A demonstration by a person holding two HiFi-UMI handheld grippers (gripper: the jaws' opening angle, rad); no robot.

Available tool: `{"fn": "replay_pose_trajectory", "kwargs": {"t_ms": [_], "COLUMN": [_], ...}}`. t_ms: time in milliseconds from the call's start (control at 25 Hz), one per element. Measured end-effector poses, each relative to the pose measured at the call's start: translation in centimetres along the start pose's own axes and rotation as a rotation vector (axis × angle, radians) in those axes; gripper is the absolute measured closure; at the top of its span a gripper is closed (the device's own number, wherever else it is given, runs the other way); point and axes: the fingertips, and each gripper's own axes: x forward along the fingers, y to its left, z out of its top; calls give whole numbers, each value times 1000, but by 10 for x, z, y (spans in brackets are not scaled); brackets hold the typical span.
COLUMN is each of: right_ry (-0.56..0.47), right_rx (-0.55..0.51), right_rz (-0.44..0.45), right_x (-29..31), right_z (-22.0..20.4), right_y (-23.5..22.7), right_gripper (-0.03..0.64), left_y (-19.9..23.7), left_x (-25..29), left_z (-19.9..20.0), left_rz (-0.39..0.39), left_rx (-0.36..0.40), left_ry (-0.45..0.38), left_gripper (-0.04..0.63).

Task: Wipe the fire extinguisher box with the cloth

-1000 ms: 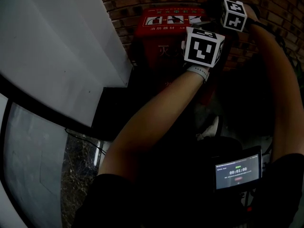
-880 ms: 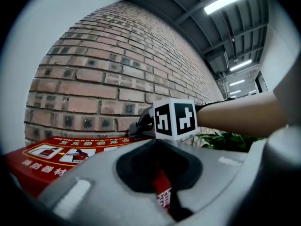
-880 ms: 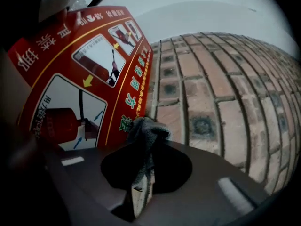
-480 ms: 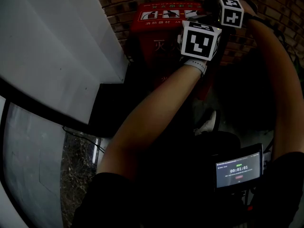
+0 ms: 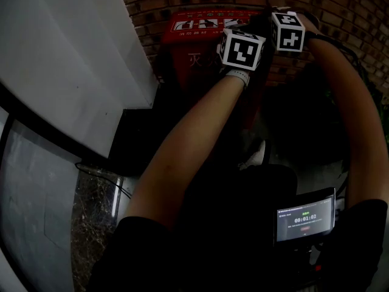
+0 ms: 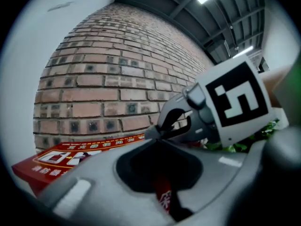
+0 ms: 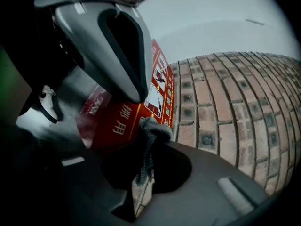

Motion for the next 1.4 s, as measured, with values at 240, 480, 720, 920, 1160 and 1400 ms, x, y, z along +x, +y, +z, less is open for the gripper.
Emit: {"fn": "replay_pose_trajectory", "kwargs": {"t_ms": [240,480,720,920,1160,1400], "right_ry": [-39,-103,-25,50,-3,9], "right_rx": [-9,49,85,107,127,96], "right_rz": [41,119,63,-64,-41,-25], "right_x": [-28,-50,-61,-57,-29,16], "right_z": [10,13,-24,-59,-57,-58], "right_y": [20,35,20,-7,-15,-22], "right_gripper": [586,586,584,584,584,584], "left_y": [-8,-4,-5,-26,-46,-35], "left_x": [4,4,5,2,2,13], "left_z": [1,0,-1,6,19,14], "left_rz": [-35,25,9,-47,-69,-56], "left_rx": [-22,48,38,-5,31,68], "left_ry": [13,28,37,25,-17,-18], "left_gripper": [594,592,592,592,592,592]}}
